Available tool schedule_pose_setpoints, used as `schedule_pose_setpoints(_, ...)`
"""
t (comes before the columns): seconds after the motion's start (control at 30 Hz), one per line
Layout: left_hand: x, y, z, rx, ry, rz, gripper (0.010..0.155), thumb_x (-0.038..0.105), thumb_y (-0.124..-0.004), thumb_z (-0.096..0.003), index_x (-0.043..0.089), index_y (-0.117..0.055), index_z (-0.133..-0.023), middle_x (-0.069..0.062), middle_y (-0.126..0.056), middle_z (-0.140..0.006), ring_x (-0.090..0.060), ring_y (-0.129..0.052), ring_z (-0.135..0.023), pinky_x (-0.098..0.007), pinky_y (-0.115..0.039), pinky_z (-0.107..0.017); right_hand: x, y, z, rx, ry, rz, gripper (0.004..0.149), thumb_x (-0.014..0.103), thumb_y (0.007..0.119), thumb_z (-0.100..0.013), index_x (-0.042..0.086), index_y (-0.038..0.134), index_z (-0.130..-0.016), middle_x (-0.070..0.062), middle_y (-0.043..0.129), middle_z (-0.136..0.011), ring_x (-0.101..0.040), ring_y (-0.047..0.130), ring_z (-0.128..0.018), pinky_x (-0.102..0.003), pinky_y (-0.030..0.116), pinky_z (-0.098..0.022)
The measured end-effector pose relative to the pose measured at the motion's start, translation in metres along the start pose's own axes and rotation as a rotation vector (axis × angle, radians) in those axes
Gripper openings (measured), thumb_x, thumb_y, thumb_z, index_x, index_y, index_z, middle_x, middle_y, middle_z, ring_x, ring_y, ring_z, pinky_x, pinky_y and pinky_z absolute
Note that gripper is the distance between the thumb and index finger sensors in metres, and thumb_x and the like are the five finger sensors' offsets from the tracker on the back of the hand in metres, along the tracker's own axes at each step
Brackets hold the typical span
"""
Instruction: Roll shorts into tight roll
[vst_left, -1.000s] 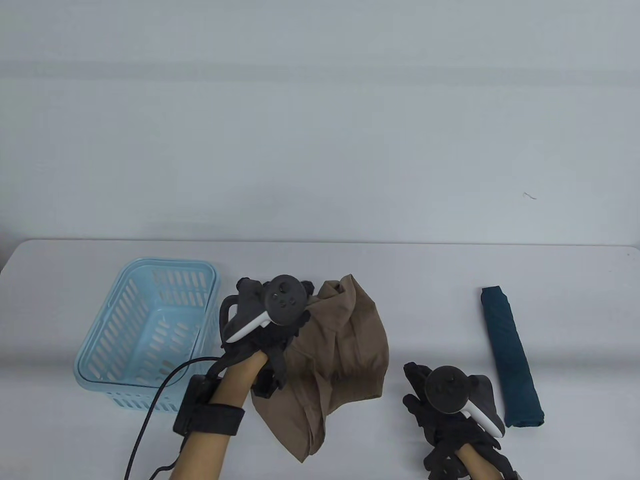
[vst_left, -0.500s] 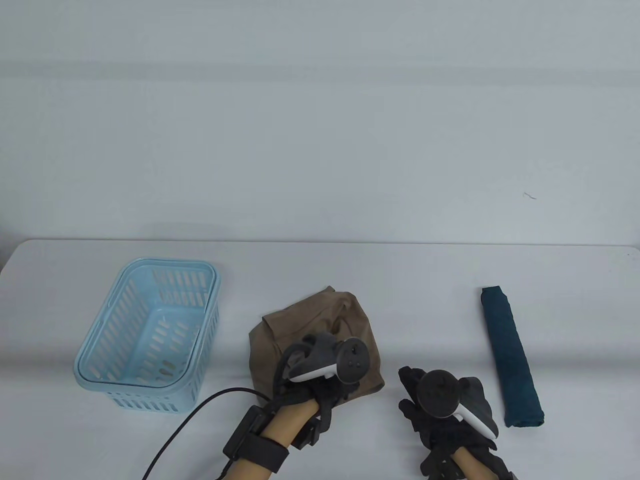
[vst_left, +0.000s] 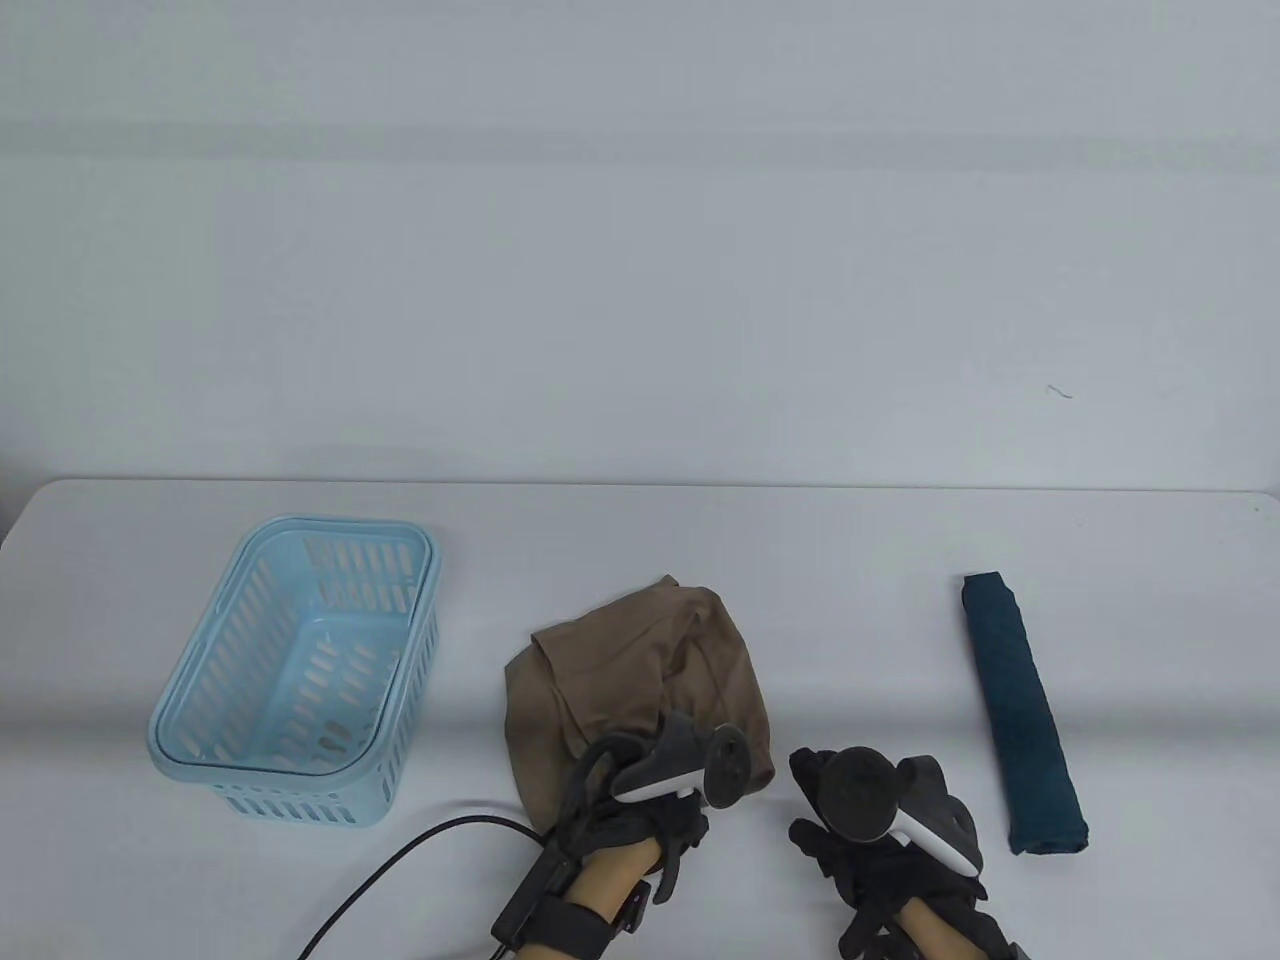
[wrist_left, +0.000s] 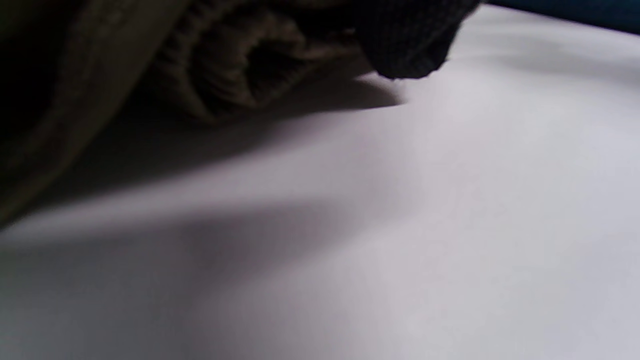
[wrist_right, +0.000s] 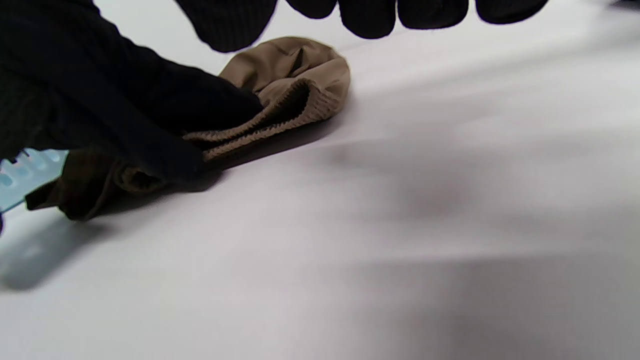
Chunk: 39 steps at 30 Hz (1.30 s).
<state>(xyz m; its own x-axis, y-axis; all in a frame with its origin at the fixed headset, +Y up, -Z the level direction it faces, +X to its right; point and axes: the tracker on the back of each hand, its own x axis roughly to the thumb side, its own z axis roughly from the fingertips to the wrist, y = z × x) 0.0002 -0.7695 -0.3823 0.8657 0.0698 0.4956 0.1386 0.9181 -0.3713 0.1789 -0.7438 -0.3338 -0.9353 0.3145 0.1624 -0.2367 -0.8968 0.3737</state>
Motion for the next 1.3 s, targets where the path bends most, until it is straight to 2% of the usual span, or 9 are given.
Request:
schedule_pose_setpoints(0.23, 0.008, -0.007, 0.015, -0.033, -0.129, 0.073, 0.069, 0.031, -0.074, -0.0493, 0.015, -0.042, -0.108, -0.015, -0.044, -0.112, -0.041, -0.053, -0.1, -0.067, -0.042, -0.071, 0.012, 0.012, -0.003, 0.11, -0.081, 0.094, 0.074, 0.037, 0.068, -0.051, 0.017, 0.026, -0.109, -0.013, 0.027, -0.116, -0.044, 0.023, -0.106, -0.062, 0.03, -0.075)
schedule_pose_setpoints(0.43, 0.013, -0.01, 0.025, -0.106, -0.241, 0.115, 0.068, 0.03, -0.075, -0.0489, 0.017, -0.044, -0.108, -0.012, -0.043, -0.113, -0.039, -0.049, -0.102, -0.066, -0.039, -0.072, 0.024, 0.036, -0.006, 0.259, -0.103, 0.222, 0.08, 0.043, 0.073, -0.047, 0.011, 0.031, -0.108, -0.018, 0.037, -0.112, -0.047, 0.033, -0.104, -0.064, 0.035, -0.074)
schedule_pose_setpoints(0.53, 0.013, -0.01, 0.026, -0.117, -0.245, 0.118, 0.069, 0.029, -0.075, -0.0492, 0.017, -0.042, -0.108, -0.012, -0.041, -0.113, -0.039, -0.047, -0.102, -0.066, -0.038, -0.072, 0.028, 0.043, -0.007, 0.245, -0.09, 0.291, 0.082, 0.042, 0.074, -0.047, 0.01, 0.026, -0.105, -0.018, 0.033, -0.11, -0.047, 0.035, -0.102, -0.065, 0.036, -0.073)
schedule_pose_setpoints(0.6, 0.012, -0.012, 0.025, -0.135, -0.259, 0.135, 0.072, 0.032, -0.075, -0.0492, 0.016, -0.039, -0.109, -0.014, -0.037, -0.113, -0.04, -0.044, -0.102, -0.066, -0.035, -0.072, 0.029, 0.044, -0.008, 0.176, -0.08, 0.314, 0.072, 0.035, 0.072, -0.05, 0.011, 0.031, -0.104, -0.016, 0.04, -0.108, -0.045, 0.042, -0.101, -0.063, 0.04, -0.073)
schedule_pose_setpoints(0.67, 0.01, -0.015, 0.026, -0.164, -0.274, 0.165, 0.078, 0.037, -0.075, -0.0485, 0.014, -0.032, -0.11, -0.016, -0.03, -0.113, -0.042, -0.038, -0.102, -0.067, -0.029, -0.071, 0.028, 0.038, -0.006, 0.026, -0.118, 0.288, 0.054, 0.029, 0.064, -0.052, 0.013, 0.048, -0.102, -0.015, 0.058, -0.103, -0.042, 0.058, -0.097, -0.062, 0.049, -0.071)
schedule_pose_setpoints(0.8, 0.004, -0.014, 0.026, -0.079, -0.244, 0.244, 0.081, 0.044, -0.073, -0.0484, 0.013, -0.029, -0.109, -0.018, -0.033, -0.112, -0.041, -0.042, -0.101, -0.067, -0.031, -0.071, 0.024, 0.014, 0.004, -0.19, -0.171, 0.185, 0.047, 0.031, 0.065, -0.051, 0.015, 0.068, -0.095, -0.011, 0.081, -0.09, -0.038, 0.08, -0.084, -0.058, 0.061, -0.066)
schedule_pose_setpoints(0.97, -0.015, -0.004, 0.028, 0.067, -0.132, 0.395, 0.068, 0.037, -0.071, -0.0509, 0.013, -0.042, -0.107, -0.019, -0.051, -0.109, -0.04, -0.059, -0.097, -0.067, -0.041, -0.07, 0.025, -0.012, 0.02, -0.398, -0.225, 0.124, 0.046, 0.032, 0.064, -0.05, 0.015, 0.072, -0.092, -0.009, 0.086, -0.083, -0.035, 0.085, -0.079, -0.055, 0.065, -0.064)
schedule_pose_setpoints(1.1, -0.032, 0.01, 0.037, 0.187, -0.052, 0.392, 0.064, 0.035, -0.071, -0.0517, 0.012, -0.047, -0.107, -0.02, -0.056, -0.108, -0.041, -0.063, -0.096, -0.068, -0.044, -0.07, 0.025, -0.031, 0.033, -0.559, -0.252, -0.016, 0.045, 0.032, 0.064, -0.05, 0.014, 0.073, -0.091, -0.009, 0.087, -0.081, -0.035, 0.086, -0.077, -0.055, 0.066, -0.063)
schedule_pose_setpoints(1.3, -0.043, 0.027, 0.048, 0.312, 0.029, 0.349, 0.066, 0.036, -0.072, -0.0518, 0.011, -0.046, -0.107, -0.021, -0.053, -0.109, -0.041, -0.062, -0.098, -0.071, -0.042, -0.069, 0.018, -0.046, 0.045, -0.694, -0.25, -0.152, 0.045, 0.032, 0.063, -0.05, 0.014, 0.073, -0.09, -0.009, 0.087, -0.08, -0.034, 0.087, -0.075, -0.055, 0.067, -0.062)
